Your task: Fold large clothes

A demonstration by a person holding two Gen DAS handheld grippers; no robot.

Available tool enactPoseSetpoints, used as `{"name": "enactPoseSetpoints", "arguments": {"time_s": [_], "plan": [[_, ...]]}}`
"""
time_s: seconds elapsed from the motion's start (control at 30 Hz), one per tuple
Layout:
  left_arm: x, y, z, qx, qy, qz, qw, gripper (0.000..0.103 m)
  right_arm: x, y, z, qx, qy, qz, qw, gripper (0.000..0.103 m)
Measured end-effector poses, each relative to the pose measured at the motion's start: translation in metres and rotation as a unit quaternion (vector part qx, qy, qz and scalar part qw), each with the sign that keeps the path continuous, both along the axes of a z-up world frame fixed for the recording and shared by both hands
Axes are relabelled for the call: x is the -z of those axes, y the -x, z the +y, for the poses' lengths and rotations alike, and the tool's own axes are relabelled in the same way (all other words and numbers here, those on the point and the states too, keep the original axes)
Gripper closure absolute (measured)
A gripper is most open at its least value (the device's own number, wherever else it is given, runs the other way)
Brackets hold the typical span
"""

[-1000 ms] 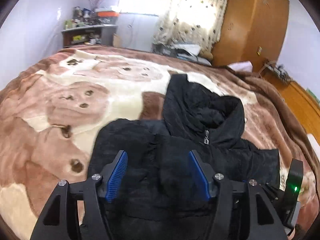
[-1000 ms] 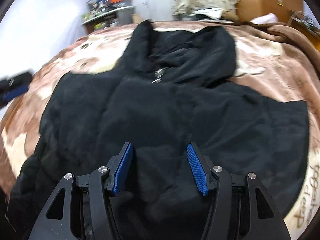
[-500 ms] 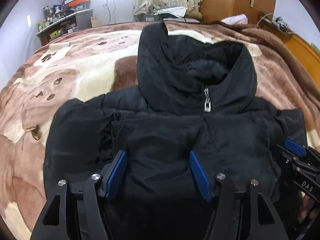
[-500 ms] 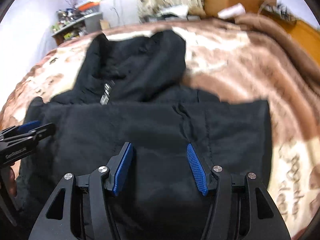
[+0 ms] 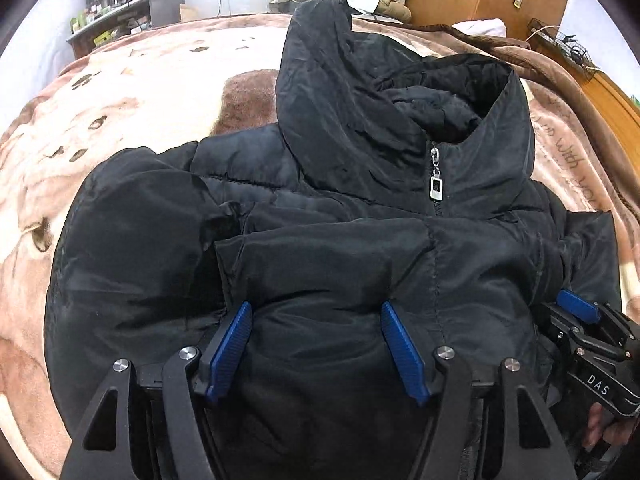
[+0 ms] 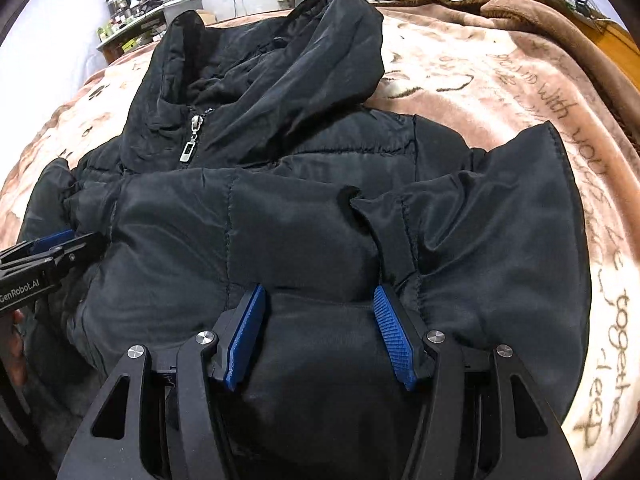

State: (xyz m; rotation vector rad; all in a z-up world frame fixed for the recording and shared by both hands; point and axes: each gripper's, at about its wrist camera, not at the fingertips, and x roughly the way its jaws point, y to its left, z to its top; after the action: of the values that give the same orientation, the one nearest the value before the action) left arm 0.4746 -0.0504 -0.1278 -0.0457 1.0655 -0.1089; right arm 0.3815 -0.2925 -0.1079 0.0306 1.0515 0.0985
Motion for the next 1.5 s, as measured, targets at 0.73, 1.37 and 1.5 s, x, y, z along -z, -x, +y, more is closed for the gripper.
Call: {"name": "enactPoseSetpoints", "arguments": {"time_s": [0.73, 1.37, 1.5], "plan": [[-0.080, -0.170, 0.051, -0.059, 0.125, -0.027, 0.9899, 0.018, -0.080, -0.143, -0.059, 0.103, -0.174, -0.069, 0.977, 0.026], [-0.080, -0.180, 0.020, -0.031, 0.093, -0.058, 0.9935, 0.103, -0.067, -0.154, -0.046, 0.070, -0.171, -0.074, 0.980, 0.087], [-0.106, -0.141, 0.027, -0.009, 0.116, -0.090, 0.9890, 0.103, -0.088, -0.122, -0.038, 0.041, -0.151, -0.106, 0.982, 0.087]]}}
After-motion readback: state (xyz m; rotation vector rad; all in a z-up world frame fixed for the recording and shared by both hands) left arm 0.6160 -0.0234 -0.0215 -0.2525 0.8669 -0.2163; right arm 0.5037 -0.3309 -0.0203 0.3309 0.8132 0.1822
